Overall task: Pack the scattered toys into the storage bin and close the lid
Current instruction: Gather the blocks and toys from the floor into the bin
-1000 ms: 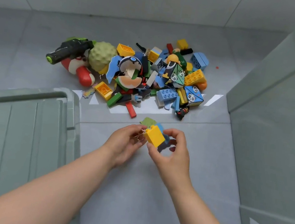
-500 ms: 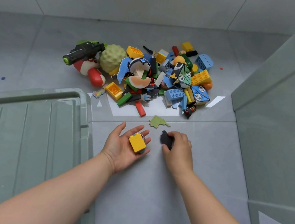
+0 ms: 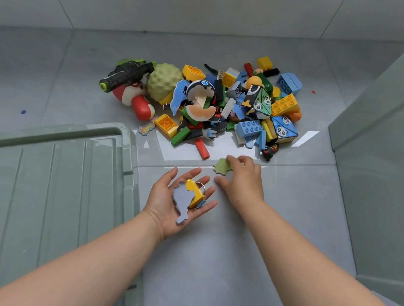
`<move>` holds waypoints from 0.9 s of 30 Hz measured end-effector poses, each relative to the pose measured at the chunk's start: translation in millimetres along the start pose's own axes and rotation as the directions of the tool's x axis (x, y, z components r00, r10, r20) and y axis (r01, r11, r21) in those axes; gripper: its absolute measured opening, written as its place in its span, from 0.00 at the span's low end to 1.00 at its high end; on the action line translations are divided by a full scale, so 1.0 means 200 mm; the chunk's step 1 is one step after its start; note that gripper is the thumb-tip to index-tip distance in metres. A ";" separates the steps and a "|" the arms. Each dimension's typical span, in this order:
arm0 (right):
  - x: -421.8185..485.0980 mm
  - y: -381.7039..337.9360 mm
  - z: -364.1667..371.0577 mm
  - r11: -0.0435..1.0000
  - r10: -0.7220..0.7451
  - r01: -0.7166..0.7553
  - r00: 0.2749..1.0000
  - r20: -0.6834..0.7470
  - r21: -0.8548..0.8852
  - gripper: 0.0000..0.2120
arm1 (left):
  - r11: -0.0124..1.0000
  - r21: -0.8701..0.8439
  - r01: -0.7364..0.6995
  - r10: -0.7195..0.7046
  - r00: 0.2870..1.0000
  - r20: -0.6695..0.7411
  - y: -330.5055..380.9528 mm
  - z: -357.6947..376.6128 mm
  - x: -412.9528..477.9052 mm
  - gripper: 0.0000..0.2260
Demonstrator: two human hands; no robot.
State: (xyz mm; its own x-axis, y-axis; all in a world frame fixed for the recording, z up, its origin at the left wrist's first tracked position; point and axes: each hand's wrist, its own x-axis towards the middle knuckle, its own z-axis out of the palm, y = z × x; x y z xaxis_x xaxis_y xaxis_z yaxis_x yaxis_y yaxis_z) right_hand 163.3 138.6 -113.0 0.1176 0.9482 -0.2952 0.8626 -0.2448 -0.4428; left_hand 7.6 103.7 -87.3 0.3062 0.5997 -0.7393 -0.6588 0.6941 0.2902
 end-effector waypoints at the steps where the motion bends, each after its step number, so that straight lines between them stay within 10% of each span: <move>1: 0.01 0.00 0.01 0.998 -0.047 0.047 0.999 0.000 -0.051 0.25 | 1.000 0.001 -0.003 0.003 1.000 -0.010 0.00 0.00 0.00 0.20; 8: -0.19 -0.10 -0.04 0.888 -0.029 0.109 0.983 -0.183 0.446 0.21 | 0.999 -0.042 -0.023 0.024 1.000 0.013 0.01 -0.02 0.02 0.24; 11: -0.23 -0.10 -0.07 0.887 -0.114 0.176 0.979 -0.167 0.427 0.27 | 0.997 -0.076 -0.026 0.029 0.999 0.031 0.01 0.00 0.03 0.21; 18: 0.29 0.23 -0.35 0.945 0.300 -0.275 0.944 -0.137 0.175 0.48 | 0.994 -0.104 -0.026 0.029 0.999 0.030 -0.01 0.07 0.07 0.17; 27: 0.33 0.24 -0.24 0.995 0.094 -0.091 0.989 -0.116 0.032 0.43 | 0.999 -0.046 0.029 -0.030 1.000 -0.007 -0.08 0.14 0.09 0.19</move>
State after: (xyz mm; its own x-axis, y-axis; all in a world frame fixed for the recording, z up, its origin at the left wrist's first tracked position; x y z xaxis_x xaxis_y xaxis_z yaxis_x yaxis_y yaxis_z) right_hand 235.6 199.3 -112.5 0.2544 0.9380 -0.2354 0.8320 -0.3364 -0.4411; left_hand 42.9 115.0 -88.4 0.3205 0.5759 -0.7520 -0.6807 0.6922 0.2400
